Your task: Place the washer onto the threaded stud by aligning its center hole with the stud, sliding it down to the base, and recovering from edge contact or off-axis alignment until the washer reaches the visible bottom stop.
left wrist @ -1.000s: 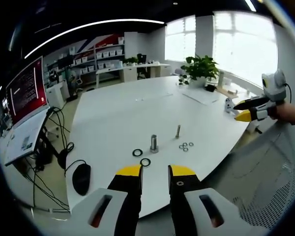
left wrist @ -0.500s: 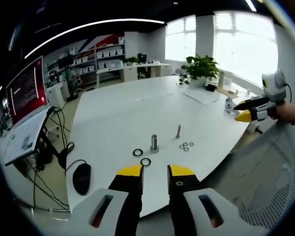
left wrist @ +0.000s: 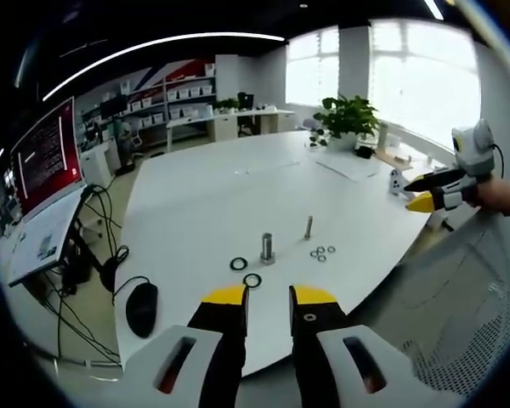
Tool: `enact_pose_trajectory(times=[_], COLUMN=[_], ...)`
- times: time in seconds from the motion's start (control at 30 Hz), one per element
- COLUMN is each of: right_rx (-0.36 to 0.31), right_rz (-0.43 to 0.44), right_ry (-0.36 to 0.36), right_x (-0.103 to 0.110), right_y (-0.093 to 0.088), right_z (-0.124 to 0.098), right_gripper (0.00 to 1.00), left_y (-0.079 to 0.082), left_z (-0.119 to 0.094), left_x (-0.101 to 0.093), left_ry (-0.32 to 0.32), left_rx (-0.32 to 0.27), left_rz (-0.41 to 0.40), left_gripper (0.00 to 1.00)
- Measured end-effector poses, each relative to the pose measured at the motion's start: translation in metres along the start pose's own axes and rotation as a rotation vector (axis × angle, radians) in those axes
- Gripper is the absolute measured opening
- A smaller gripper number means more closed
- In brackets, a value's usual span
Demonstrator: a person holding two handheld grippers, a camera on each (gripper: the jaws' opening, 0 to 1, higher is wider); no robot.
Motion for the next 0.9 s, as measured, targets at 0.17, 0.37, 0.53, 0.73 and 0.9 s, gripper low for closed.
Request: enact_pose_trajectory(times=[0.17, 0.37, 0.53, 0.73, 0.9], right_rx=[0.009, 0.010, 0.017, 0.016, 0.017], right_rz=[0.001, 0.005, 0.003, 0.004, 0.004], right_ry=[0.002, -0.001, 0.001, -0.001, -0.001], right_x=[-0.0003, -0.0015, -0.0005, -0.0006, -0.0002], right_y=[-0.0013, -0.0016, -0.0024, -0.0026, -0.0024], right_z=[0.0013, 0.0017, 0.0018, 0.0014, 0.0015], right_gripper=[0.43, 0.43, 0.43, 0.43, 0.43], left_y=[-0.0008, -0.0009, -0.0011, -0.0010, -0.0017], left_z=[0.0007, 0.0007, 0.0008, 0.0005, 0.0010], left_x=[-0.0007, 0.0000, 0.0003, 0.0004, 0.0003], left_ry=[-0.003, 0.000, 0.002, 0.002, -0.001], left_rx=[0.007, 0.007, 0.008, 0.008, 0.011], left_rz=[0.002, 0.002, 0.003, 0.006, 0.006], left_gripper=[0.17, 0.17, 0.17, 0.16, 0.16])
Point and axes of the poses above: the point that each gripper's makers call its tool centre point, and the gripper's own axes: z roughly forward along the fingers, x roughly to its left, y roughly out of its top, the point moved 2 cm from there along -z, roughly backward along the fingers, and after that the axes turned 10 degrees about z, right-handed, at the moved point
